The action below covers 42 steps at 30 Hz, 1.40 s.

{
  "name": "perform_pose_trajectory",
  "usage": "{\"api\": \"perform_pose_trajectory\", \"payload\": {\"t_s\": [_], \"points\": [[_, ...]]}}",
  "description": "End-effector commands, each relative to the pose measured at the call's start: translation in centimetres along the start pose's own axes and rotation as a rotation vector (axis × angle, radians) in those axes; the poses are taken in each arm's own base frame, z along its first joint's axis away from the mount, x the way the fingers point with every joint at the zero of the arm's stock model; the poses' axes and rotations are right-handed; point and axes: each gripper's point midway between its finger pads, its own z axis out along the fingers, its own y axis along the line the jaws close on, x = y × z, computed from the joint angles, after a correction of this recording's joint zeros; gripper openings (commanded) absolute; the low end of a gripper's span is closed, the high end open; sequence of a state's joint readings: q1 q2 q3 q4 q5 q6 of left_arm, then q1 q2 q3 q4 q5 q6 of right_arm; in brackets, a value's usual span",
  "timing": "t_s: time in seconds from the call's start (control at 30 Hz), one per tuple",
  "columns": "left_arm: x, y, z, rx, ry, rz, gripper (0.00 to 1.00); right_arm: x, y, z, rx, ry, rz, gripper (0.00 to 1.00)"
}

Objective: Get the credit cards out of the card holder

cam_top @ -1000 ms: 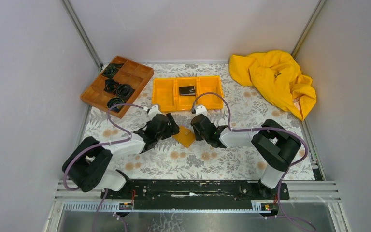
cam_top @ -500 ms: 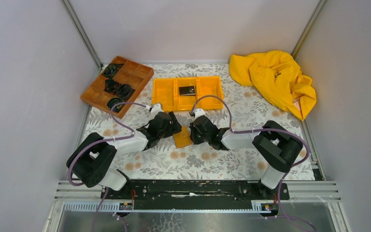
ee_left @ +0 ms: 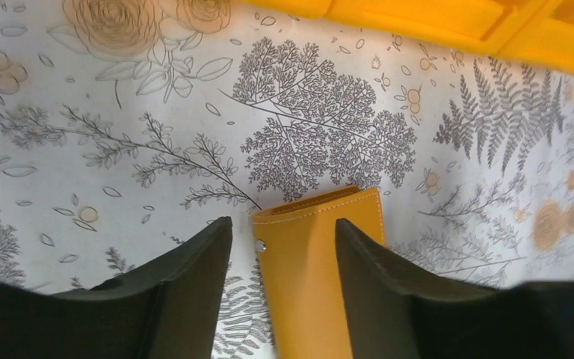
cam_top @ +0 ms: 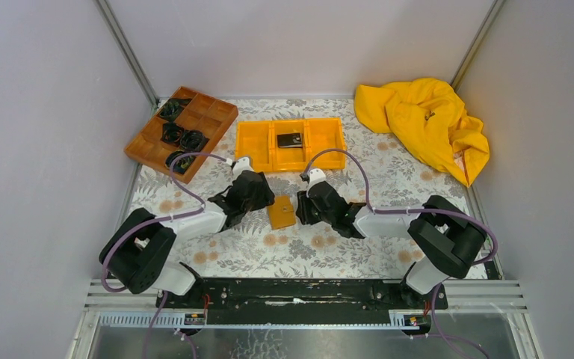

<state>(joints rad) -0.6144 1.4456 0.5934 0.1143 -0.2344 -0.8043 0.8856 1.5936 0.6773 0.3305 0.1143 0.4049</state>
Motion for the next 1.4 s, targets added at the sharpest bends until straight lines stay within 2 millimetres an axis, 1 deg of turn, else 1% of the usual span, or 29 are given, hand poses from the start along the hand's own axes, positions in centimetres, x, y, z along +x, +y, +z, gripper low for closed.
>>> {"api": "perform_pose_trajectory", "payload": {"t_s": [0.0,0.07,0.1,0.13,0.2,0.3,0.37,0.47,0.53,0.63,0.8,0.83,0.9,0.97,1.0,1.03,1.1,1.23,1.37], "points": [[-1.1,0.0,-0.8,0.018,-0.03,0.068,0.47,-2.6,-0.3,-0.5,0.027,-0.107,-0.045,0.41],[-0.5,0.4,-0.9,0.014,-0.017,0.073,0.16,-2.7,-0.2,-0.4,0.021,-0.108,-0.048,0.41],[-0.4,0.4,-0.9,0.016,-0.013,0.076,0.05,-2.7,-0.1,-0.4,0.012,-0.11,-0.051,0.41],[-0.3,0.4,-1.0,0.024,-0.011,0.084,0.0,-2.6,0.0,-0.4,0.007,-0.111,-0.05,0.42],[-0.4,-0.2,-1.3,0.072,-0.016,0.11,0.0,-2.6,0.1,-0.3,0.005,-0.111,-0.058,0.42],[-0.2,-1.0,-1.7,0.134,-0.022,0.123,0.04,-2.6,0.3,-0.3,0.0,-0.115,-0.075,0.44],[-0.4,-1.6,-2.0,0.166,-0.031,0.129,0.07,-2.7,0.9,-0.4,-0.013,-0.12,-0.103,0.47],[-0.7,-4.0,-3.1,0.318,-0.051,0.164,0.12,-2.7,1.9,-0.5,-0.014,-0.128,-0.164,0.5],[-0.7,-4.8,-3.7,0.379,-0.066,0.165,0.15,-2.6,2.4,-0.4,-0.005,-0.127,-0.204,0.51],[-0.5,-4.4,-3.2,0.363,-0.059,0.16,0.14,-2.3,3.1,-0.2,0.006,-0.12,-0.246,0.51],[1.1,-3.3,-1.0,0.302,0.049,0.152,0.07,-2.7,3.1,0.2,0.039,-0.139,-0.266,0.52],[1.5,-3.0,-0.5,0.285,0.077,0.148,0.06,-3.0,3.1,0.3,0.044,-0.147,-0.27,0.55],[2.6,-2.1,0.7,0.241,0.141,0.143,0.01,-3.2,3.4,0.6,0.043,-0.149,-0.279,0.64],[3.5,-1.2,1.7,0.206,0.202,0.128,0.0,-3.4,3.8,0.9,0.032,-0.143,-0.279,0.72],[3.9,-1.0,2.0,0.202,0.226,0.12,0.0,-3.0,3.8,1.4,0.029,-0.127,-0.281,0.75],[4.3,-0.8,2.2,0.197,0.244,0.114,0.0,-2.8,3.9,1.7,0.026,-0.12,-0.281,0.77],[4.6,-0.4,2.3,0.185,0.257,0.104,0.0,-2.7,3.9,2.0,0.029,-0.116,-0.284,0.77],[4.1,0.5,2.3,0.139,0.241,0.109,0.0,-3.0,3.6,2.3,0.057,-0.124,-0.283,0.77],[4.0,0.9,2.3,0.123,0.24,0.108,0.0,-3.3,3.0,2.7,0.099,-0.139,-0.268,0.76]]}}
